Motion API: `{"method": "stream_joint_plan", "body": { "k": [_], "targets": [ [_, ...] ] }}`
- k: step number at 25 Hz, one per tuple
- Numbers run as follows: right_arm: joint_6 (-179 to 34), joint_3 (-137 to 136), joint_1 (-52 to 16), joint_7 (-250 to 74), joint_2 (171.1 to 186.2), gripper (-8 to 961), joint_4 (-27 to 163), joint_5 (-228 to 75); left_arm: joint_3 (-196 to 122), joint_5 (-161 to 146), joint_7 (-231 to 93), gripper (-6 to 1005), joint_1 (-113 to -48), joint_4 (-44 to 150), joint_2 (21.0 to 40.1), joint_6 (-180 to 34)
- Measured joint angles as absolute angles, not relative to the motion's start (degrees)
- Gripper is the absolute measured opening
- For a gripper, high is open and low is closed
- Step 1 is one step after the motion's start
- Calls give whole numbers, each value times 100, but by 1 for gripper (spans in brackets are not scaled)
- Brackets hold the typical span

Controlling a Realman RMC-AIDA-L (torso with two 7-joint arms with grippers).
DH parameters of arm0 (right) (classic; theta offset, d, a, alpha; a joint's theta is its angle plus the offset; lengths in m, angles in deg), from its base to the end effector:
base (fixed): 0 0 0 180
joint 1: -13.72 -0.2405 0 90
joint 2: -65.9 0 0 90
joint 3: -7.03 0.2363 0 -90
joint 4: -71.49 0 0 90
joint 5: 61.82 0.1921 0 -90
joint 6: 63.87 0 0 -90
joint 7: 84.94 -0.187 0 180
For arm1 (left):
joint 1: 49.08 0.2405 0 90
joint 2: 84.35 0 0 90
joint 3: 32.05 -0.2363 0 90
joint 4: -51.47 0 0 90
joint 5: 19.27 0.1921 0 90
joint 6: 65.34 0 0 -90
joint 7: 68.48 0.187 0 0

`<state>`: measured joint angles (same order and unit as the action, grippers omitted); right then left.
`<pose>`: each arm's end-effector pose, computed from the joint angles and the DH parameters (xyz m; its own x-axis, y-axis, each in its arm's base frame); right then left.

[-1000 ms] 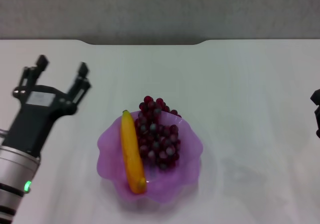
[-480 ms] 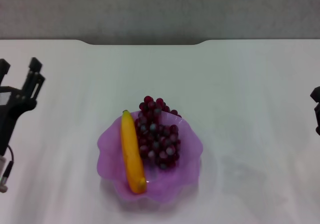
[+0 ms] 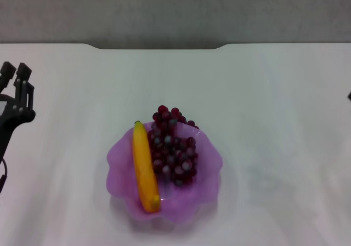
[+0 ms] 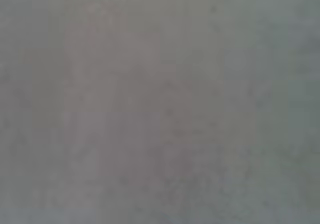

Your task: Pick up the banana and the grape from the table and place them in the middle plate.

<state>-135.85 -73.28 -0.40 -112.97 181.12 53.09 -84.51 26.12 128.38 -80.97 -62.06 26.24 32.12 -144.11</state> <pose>0.2991 0.3256 0.0354 0.6966 0.0837 -0.7126 -0.6476 -0.3542 -0.6746 -0.2537 0.3187 0.0350 0.5467 -0.2926 0.7845 0.7499 -0.2458 -0.6142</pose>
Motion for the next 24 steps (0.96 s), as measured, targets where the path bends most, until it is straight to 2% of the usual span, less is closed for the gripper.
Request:
{"method": "stream_joint_plan", "body": {
  "k": [4,10,13,24],
  "targets": [
    [-13646,-6779,-179,-11268,18116,5,5587,-8449,2605,12997,-8099,259,-6337,2838,3201,-14426],
    [-14373,-5832,-352,-10656,18129,5,5968,-8448,2628,13206,-8003,121,-6640,3213,3198,-14450],
    [-14877,-5265,-553,-10378,18121,5,6195,-8449,2655,13198,-7994,52,-6994,3609,3192,-14406],
    [-15035,-4005,-635,-10362,18113,-2,6722,-8449,2667,13132,-8008,40,-7671,4125,3214,-13728]
  ]
}}
